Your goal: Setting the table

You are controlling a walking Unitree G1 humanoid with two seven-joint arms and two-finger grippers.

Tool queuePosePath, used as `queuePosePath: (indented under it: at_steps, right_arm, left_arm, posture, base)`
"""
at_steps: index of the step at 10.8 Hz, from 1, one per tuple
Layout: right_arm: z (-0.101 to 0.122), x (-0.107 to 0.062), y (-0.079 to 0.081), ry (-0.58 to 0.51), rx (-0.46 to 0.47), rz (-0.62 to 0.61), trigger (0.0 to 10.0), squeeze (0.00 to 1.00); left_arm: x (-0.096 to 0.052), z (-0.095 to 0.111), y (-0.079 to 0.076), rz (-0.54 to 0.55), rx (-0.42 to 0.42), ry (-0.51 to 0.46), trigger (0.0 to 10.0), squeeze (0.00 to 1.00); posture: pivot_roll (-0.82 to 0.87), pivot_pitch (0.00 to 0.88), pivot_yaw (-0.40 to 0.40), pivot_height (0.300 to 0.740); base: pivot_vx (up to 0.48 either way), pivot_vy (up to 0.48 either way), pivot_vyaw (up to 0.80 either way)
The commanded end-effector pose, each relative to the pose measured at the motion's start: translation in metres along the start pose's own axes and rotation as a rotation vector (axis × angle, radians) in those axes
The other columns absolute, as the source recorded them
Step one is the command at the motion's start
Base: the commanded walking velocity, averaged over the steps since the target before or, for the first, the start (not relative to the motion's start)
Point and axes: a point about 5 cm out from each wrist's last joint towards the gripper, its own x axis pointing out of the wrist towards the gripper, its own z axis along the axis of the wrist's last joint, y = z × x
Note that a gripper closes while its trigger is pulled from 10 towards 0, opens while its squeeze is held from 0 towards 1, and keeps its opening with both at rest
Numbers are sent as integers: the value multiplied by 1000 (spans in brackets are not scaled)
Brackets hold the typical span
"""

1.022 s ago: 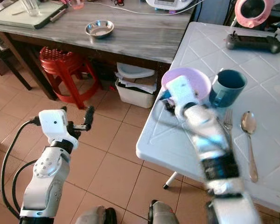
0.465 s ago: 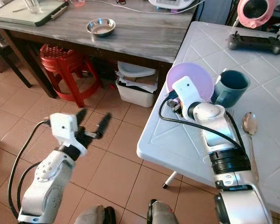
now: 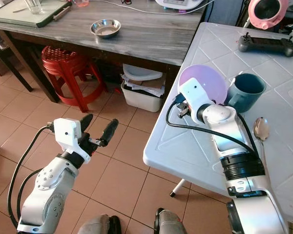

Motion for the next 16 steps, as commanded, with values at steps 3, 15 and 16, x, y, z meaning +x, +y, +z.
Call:
queuePosePath:
  at_steps: [3, 15, 16]
  right_arm:
    - [7, 3, 5, -29, -14, 10, 0, 0]
    - [45, -13, 47, -485, 85, -267, 0, 0]
    - [42, -13, 54, -486, 109, -272, 2314, 0]
  left_arm:
    - [-4, 1, 3, -2, 3, 14, 10000, 0]
    - [14, 20, 12, 157, 164, -54, 10000, 0]
    - [14, 19, 10, 156, 173, -53, 10000, 0]
  posture:
    - [-12, 137, 76, 740]
    - [9, 123, 53, 740]
    - [10, 113, 53, 740]
  base:
    - [0, 0, 0]
    - [0, 264, 0]
    - [0, 465, 0]
